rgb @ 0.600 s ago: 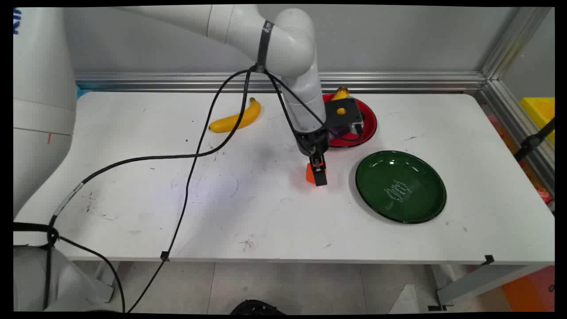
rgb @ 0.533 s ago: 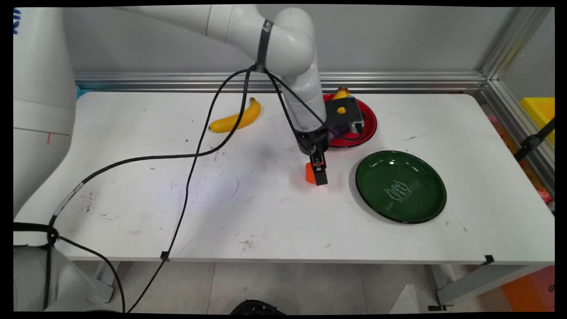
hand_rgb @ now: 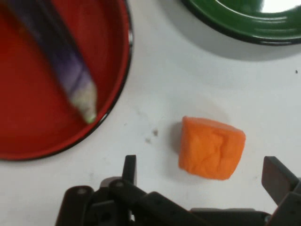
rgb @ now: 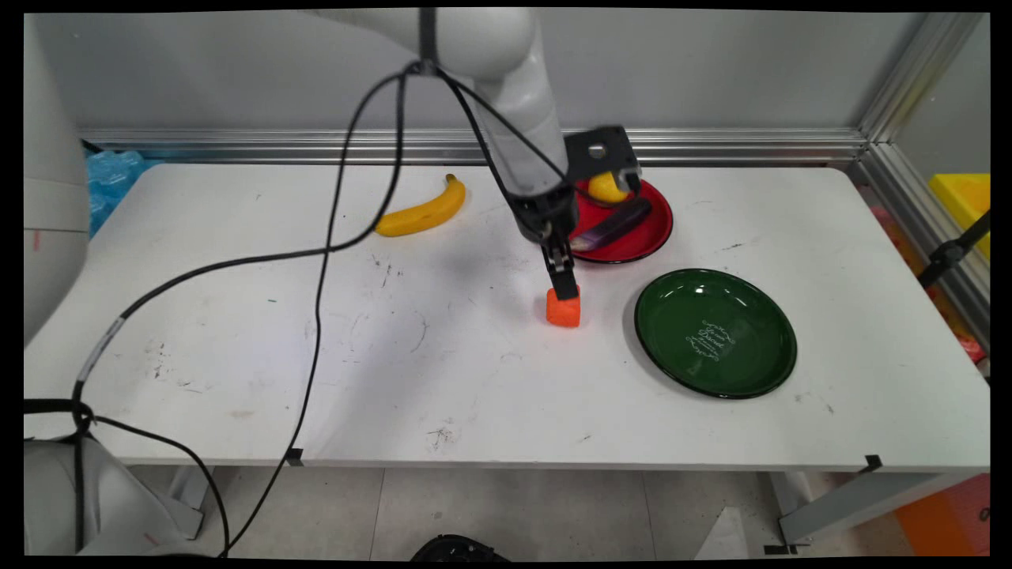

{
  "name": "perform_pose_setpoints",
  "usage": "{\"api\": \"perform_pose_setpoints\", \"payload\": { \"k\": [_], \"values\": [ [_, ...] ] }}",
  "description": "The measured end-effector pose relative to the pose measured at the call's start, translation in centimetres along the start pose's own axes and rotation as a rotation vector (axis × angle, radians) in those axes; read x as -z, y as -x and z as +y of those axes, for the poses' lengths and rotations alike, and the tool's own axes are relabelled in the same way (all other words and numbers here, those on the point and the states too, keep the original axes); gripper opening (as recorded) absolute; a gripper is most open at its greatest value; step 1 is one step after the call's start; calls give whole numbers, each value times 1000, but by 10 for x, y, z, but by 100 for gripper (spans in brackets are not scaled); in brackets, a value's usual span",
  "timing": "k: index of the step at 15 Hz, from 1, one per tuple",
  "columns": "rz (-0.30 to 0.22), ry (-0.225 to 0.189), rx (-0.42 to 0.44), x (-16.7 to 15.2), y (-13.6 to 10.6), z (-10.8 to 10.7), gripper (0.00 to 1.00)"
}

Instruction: Pick up the eggplant from the red plate

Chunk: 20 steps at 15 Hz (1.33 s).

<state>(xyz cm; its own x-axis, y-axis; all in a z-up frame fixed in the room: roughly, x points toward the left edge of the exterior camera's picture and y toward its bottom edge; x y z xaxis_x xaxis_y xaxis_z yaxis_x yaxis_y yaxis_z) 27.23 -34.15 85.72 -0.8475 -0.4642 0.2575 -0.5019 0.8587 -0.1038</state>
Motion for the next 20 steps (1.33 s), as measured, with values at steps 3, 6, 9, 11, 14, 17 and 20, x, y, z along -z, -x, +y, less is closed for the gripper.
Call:
{"api": "perform_pose_setpoints", "payload": {
  "k": [3,6,9,11,14,17,20],
  "values": [
    [23,-31,62,30,5,-5,100],
    [65,-70,161,62,9,-12,100],
    [112,-100,249,81,9,-20,100],
    [157,-116,312,88,3,-27,100],
    [227,-127,403,84,-11,-40,100],
    [272,-132,473,66,-25,-54,100],
    [287,-131,515,42,-35,-65,100]
  ]
}}
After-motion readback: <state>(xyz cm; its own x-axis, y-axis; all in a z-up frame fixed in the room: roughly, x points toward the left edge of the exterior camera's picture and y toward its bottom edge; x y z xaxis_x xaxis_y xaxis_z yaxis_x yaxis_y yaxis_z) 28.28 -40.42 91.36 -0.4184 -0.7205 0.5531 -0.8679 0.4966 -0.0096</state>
